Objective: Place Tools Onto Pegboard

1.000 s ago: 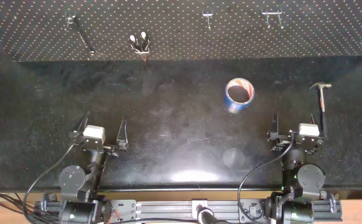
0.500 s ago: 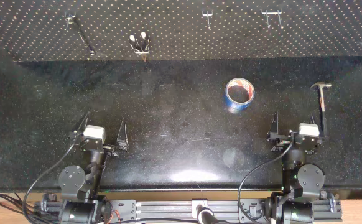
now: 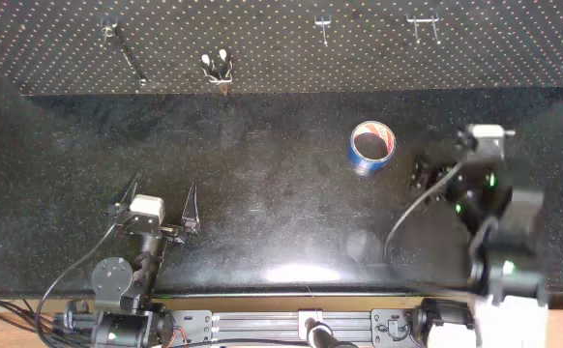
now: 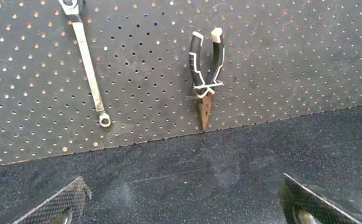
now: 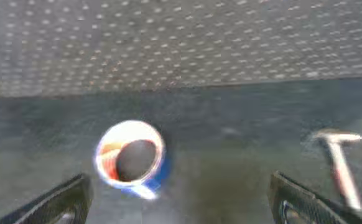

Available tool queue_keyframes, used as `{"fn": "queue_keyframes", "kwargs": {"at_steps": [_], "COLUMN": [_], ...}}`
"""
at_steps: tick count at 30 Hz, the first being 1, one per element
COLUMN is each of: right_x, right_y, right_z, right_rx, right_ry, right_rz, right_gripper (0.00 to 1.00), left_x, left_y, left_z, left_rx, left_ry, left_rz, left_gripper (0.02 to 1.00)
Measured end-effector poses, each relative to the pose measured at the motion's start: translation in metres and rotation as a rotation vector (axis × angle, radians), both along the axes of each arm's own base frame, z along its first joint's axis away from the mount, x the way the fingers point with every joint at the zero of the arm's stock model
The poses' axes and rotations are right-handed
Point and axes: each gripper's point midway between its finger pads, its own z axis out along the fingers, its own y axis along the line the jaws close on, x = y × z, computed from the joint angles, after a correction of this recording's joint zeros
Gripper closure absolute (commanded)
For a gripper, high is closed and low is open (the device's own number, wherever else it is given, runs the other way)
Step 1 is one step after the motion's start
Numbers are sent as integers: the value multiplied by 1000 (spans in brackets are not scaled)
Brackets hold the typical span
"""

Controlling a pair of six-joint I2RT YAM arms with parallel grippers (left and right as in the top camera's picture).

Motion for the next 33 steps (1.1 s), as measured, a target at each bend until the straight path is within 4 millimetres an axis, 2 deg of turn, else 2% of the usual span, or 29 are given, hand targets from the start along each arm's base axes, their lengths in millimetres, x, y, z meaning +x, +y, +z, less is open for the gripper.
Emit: {"fn": "queue_keyframes", "kwargs": {"at_steps": [4, 7, 11, 14, 20, 25, 28, 33], "right_x": [1, 12, 16, 28, 34, 60, 63, 63], "right_y": [10, 15, 31, 47, 65, 78, 85, 103], "right_z": [-8, -7, -16, -22, -34, -50, -55, -76], "right_rx": [90, 117, 129, 114, 41, -48, -112, -183], "right_ry": [264, 373, 534, 590, 777, 858, 887, 939], "right_rz": [32, 53, 110, 174, 223, 247, 262, 307], "right_gripper": [82, 80, 82, 82, 82, 82, 82, 82], "left_x": [0, 0, 0, 0, 0, 0, 0, 0], "left_y": [0, 0, 0, 0, 0, 0, 0, 0], "left_z": [0, 0, 0, 0, 0, 0, 0, 0], "left_rx": [0, 0, 0, 0, 0, 0, 0, 0], "left_ry": [0, 0, 0, 0, 0, 0, 0, 0], "left_rz": [0, 0, 0, -1, -1, -1, -1, 0], "left_gripper": [23, 23, 23, 25, 23, 23, 23, 23]}}
